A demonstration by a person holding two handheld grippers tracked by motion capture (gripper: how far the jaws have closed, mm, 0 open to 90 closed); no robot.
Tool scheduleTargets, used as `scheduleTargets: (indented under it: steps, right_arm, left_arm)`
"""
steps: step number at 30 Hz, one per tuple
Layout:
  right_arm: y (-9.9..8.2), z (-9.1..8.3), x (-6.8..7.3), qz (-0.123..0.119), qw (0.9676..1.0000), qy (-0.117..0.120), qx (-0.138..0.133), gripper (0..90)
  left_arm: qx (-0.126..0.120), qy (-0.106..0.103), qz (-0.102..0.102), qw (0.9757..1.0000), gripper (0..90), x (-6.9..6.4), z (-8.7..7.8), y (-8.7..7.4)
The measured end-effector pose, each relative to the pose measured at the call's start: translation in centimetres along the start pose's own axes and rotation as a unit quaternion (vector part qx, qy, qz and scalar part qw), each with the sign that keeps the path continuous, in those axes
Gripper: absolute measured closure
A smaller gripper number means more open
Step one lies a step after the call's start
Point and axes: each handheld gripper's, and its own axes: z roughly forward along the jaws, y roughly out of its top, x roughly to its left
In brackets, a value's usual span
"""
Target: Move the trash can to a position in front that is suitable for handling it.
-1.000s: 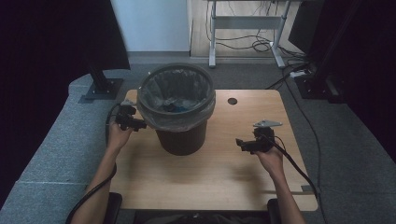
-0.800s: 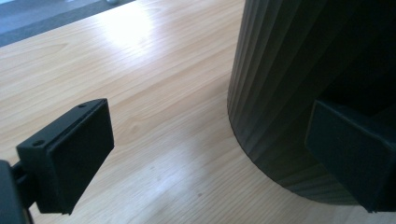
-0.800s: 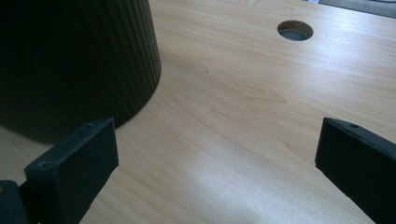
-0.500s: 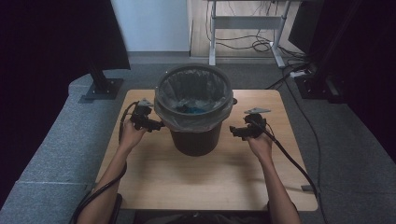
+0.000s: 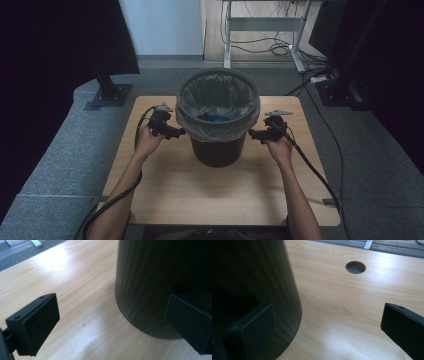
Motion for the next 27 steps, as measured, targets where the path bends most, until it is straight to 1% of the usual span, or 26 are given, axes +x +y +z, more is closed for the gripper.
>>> scheduleTargets:
  steps: [1,2,3,4,5,7,8,10,11,13,15,17,20,21,22,23,24,25,26,27]
  right_arm:
    - [0.2,0.1,-0.3,0.001,1.0000,-0.003,0.003,0.0]
    - [0.7,0.3,-0.6,-0.002,0.9999,-0.010,0.008,0.0]
    - [0.7,0.3,-0.6,-0.002,0.9999,-0.010,0.008,0.0]
    - [1.0,0.4,-0.8,-0.005,0.9999,-0.011,0.009,0.0]
    - [1.6,0.6,-0.9,-0.003,0.9999,-0.006,0.008,0.0]
    - [1.9,0.8,-0.9,0.000,1.0000,-0.004,0.008,0.0]
    - [2.2,1.0,-1.0,0.002,0.9999,-0.004,0.009,0.0]
    - [2.6,1.3,-1.0,0.002,1.0000,-0.002,0.007,0.0]
    - [2.8,1.5,-1.0,0.005,0.9999,0.001,0.009,0.0]
    - [3.2,2.1,-0.8,0.001,0.9999,-0.004,0.012,0.0]
    - [3.2,2.2,-0.9,-0.001,0.9999,-0.001,0.012,0.0]
    - [3.1,2.3,-1.0,0.005,0.9999,0.005,0.014,0.0]
    - [3.0,2.3,-1.0,0.002,1.0000,0.005,0.008,0.0]
    - [3.0,2.3,-1.0,0.000,1.0000,0.005,0.005,0.1]
    - [2.9,2.2,-0.9,-0.006,1.0000,0.004,0.001,0.2]
    - [2.7,1.9,-0.8,-0.013,0.9999,0.003,-0.004,0.2]
    - [2.7,1.9,-0.8,-0.013,0.9999,0.003,-0.004,0.2]
    - [2.5,1.8,-0.8,-0.012,0.9999,0.006,-0.006,0.2]
    - [2.2,1.5,-0.8,-0.011,0.9998,0.014,-0.004,0.2]
    - [2.2,1.5,-0.8,-0.011,0.9998,0.014,-0.004,0.2]
  left_arm:
    - [-0.003,-0.002,-0.003,1.0000,0.0,0.2,0.0,0.3]
    - [-0.007,-0.002,-0.005,1.0000,0.0,0.3,-0.1,0.5]
    - [-0.006,-0.001,-0.004,1.0000,0.0,0.4,0.0,0.8]
    - [-0.003,0.006,-0.001,1.0000,0.0,0.5,0.0,1.0]
    - [0.004,0.009,0.006,0.9999,0.0,0.6,0.1,1.2]
    - [0.006,0.003,0.002,1.0000,0.0,1.0,0.3,1.5]
    - [0.001,0.001,-0.007,1.0000,0.0,1.1,0.5,1.6]
    - [0.008,-0.002,-0.006,0.9999,0.0,1.6,0.8,1.7]
    - [0.003,-0.004,-0.012,0.9999,0.0,1.6,1.1,1.7]
    - [0.002,-0.005,-0.018,0.9998,0.0,1.8,1.5,1.7]
    - [0.001,-0.008,-0.017,0.9998,0.0,2.0,1.6,1.6]
    - [-0.005,-0.014,-0.018,0.9997,0.0,2.1,1.7,1.4]
    - [-0.007,-0.020,-0.011,0.9997,0.0,2.1,1.7,1.2]
    - [-0.012,-0.020,-0.014,0.9996,0.0,2.0,1.7,1.1]
    - [-0.011,-0.022,-0.008,0.9997,0.0,1.9,1.6,1.0]
    - [-0.016,-0.024,-0.011,0.9995,0.0,1.8,1.6,0.9]
    - [-0.014,-0.026,-0.006,0.9996,0.0,1.7,1.5,0.8]
    - [-0.014,-0.029,-0.007,0.9995,0.0,1.6,1.4,0.7]
    - [-0.016,-0.030,-0.007,0.9994,0.0,1.4,1.4,0.6]
    - [-0.016,-0.030,-0.005,0.9994,0.0,1.2,1.3,0.5]
